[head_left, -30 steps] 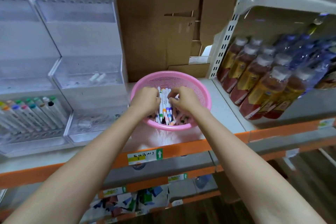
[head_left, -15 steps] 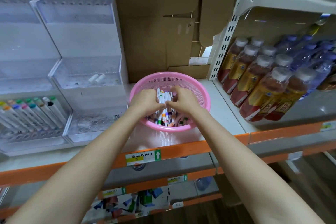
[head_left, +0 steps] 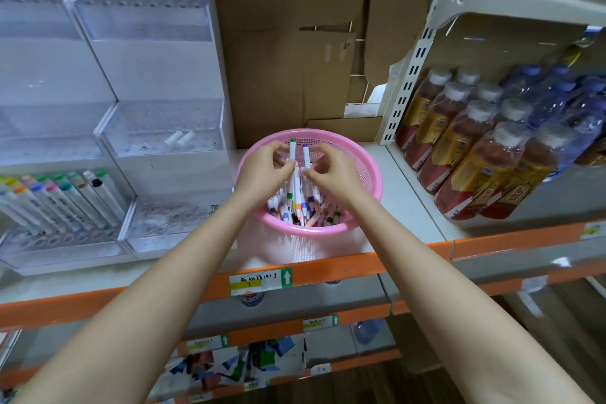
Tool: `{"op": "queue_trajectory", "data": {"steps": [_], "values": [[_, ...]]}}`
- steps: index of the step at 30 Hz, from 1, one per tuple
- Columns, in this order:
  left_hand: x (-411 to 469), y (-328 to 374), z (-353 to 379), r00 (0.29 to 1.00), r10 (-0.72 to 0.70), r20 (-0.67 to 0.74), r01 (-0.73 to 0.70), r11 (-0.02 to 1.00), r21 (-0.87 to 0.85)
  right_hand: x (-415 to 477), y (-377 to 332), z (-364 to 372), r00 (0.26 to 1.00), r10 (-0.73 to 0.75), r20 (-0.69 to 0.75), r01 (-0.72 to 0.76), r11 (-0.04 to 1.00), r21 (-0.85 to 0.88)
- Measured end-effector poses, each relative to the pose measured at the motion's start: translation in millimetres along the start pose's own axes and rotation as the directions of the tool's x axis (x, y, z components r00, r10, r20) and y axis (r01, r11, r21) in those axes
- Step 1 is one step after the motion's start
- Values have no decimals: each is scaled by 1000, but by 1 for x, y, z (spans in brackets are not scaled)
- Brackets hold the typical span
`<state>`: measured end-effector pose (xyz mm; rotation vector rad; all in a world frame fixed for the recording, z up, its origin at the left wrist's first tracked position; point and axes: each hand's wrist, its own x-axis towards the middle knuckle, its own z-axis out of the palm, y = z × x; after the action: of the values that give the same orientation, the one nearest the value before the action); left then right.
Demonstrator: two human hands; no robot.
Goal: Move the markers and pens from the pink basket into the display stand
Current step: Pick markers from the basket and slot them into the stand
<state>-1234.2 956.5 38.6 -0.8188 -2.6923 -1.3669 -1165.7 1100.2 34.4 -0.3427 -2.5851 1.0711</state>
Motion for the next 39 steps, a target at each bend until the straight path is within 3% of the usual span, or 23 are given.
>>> {"op": "queue_trajectory", "data": {"steps": [4,8,17,24,31,39], "values": [[-1,1,-7,995,75,-65,-84,984,-156,-1,-3,-4,999,-1,-54,13,978,209],[-6,2,-12,989,117,-92,-134,968,-212,-5,-8,-5,994,-82,-74,96,974,205],[-22,22,-31,946,241,-216,-287,932,-219,-19,-37,-12,973,-181,-144,207,959,194],[-45,32,-66,863,316,-393,-392,911,-130,-34,-70,-11,948,-222,-228,282,918,279],[-71,8,-116,860,354,-367,-387,922,-16,-38,-113,28,930,-308,-199,349,911,221],[-92,-37,-180,879,271,-393,-299,954,-10,-36,-160,84,917,-367,-153,393,897,203]]}}
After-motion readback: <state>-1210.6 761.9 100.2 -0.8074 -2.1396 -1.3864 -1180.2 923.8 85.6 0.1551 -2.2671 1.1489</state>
